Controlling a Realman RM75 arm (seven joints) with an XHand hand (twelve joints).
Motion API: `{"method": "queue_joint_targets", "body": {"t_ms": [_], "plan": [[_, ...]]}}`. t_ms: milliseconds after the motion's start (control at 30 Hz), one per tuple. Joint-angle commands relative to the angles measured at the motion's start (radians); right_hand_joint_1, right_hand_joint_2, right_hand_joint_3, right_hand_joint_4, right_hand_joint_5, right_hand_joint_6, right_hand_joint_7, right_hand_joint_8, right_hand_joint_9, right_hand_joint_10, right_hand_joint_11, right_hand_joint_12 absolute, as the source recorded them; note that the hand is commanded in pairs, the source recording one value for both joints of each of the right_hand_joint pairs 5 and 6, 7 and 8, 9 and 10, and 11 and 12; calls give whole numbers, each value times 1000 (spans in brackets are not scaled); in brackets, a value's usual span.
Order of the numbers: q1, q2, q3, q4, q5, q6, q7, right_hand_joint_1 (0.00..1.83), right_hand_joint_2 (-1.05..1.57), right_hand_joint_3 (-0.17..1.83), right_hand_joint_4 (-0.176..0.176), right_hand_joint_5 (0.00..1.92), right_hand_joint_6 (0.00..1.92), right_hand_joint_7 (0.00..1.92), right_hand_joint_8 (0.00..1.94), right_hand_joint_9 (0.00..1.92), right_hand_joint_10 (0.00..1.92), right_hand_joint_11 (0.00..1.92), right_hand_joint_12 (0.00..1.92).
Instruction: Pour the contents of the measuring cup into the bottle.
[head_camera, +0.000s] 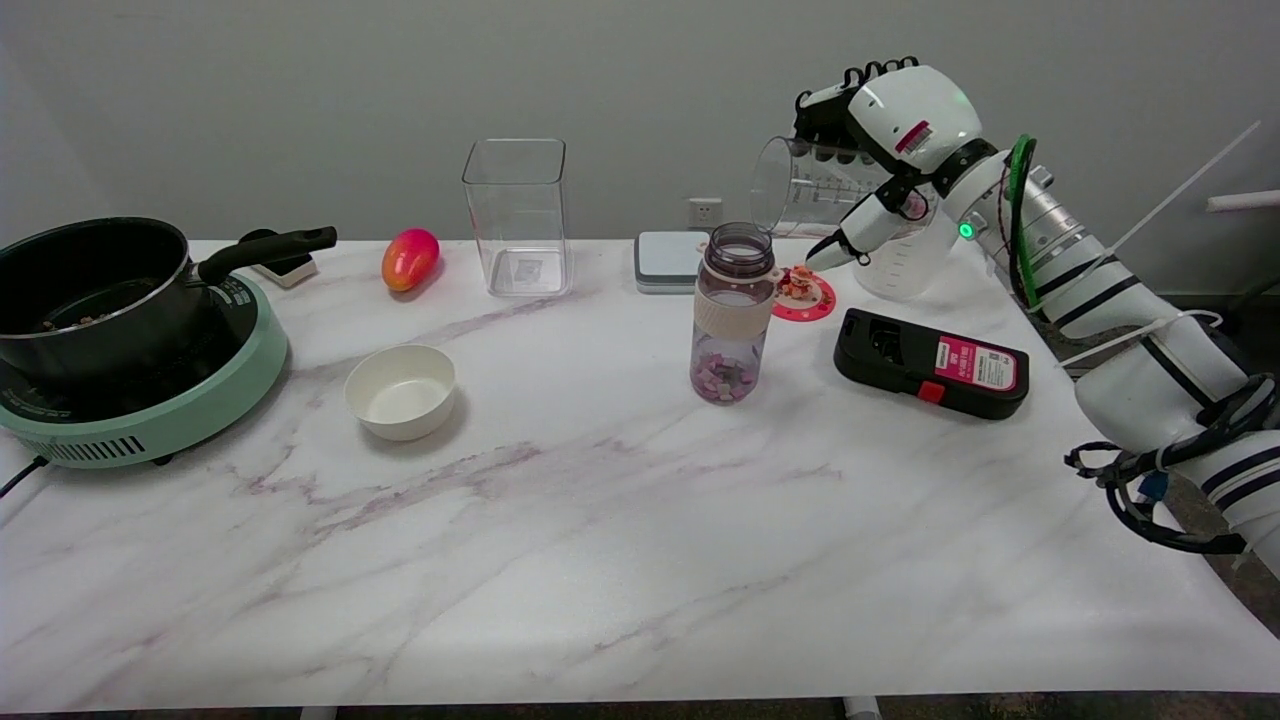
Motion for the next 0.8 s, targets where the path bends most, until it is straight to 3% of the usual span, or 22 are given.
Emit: {"method": "queue_joint_targets", "body": {"t_ms": [33,800], "plan": [[18,10,-8,24,-72,-22,9,1346,1491,335,0,1920,1920,1920,1920,1875,1875,1645,1645],[58,32,-23,38,-249,-22,128,1362,1470,352,0,1920,1920,1920,1920,1865,1865,1639,1639]]}}
